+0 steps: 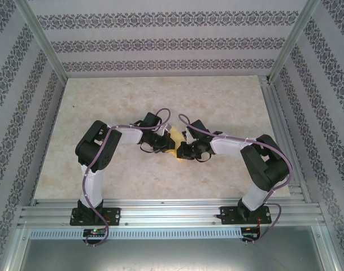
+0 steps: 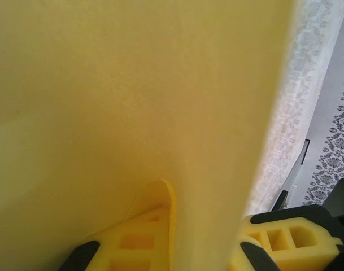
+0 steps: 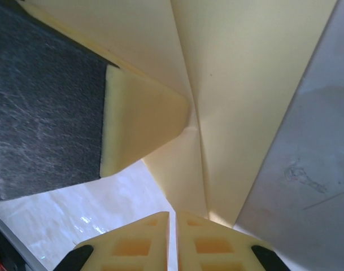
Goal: Fold a paper plane with a square sheet of paper (pick it up from the middle)
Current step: Fourth fold the wing at the center of the table.
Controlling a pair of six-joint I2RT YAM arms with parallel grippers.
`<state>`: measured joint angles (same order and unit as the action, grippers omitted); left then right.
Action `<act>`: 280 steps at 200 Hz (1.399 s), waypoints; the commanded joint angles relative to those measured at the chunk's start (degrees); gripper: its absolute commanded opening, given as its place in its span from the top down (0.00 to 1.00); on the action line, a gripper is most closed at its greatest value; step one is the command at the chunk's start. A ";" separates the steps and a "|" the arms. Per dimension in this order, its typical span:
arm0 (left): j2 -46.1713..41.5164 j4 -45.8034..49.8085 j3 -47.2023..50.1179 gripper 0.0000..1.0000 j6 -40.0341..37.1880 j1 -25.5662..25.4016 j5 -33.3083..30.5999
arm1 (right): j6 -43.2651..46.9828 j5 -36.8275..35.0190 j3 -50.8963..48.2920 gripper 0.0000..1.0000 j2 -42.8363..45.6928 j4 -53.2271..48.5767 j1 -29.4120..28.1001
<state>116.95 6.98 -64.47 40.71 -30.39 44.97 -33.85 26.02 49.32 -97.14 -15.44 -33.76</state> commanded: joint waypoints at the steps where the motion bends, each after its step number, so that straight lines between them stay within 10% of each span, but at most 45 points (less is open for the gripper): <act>1: 1.60 3.04 -0.31 0.91 -1.61 0.50 -0.57 | 1.03 0.96 1.99 0.88 -0.70 -0.27 -0.34; 280: 1.71 4.44 -1.33 0.92 -2.52 0.47 -0.61 | 4.44 -3.63 -1.05 0.90 -2.74 -8.99 -0.30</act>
<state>116.97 8.71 -64.95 39.22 -30.39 45.01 -31.51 27.16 50.37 -101.16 -16.10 -33.67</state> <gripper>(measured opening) 0.076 0.105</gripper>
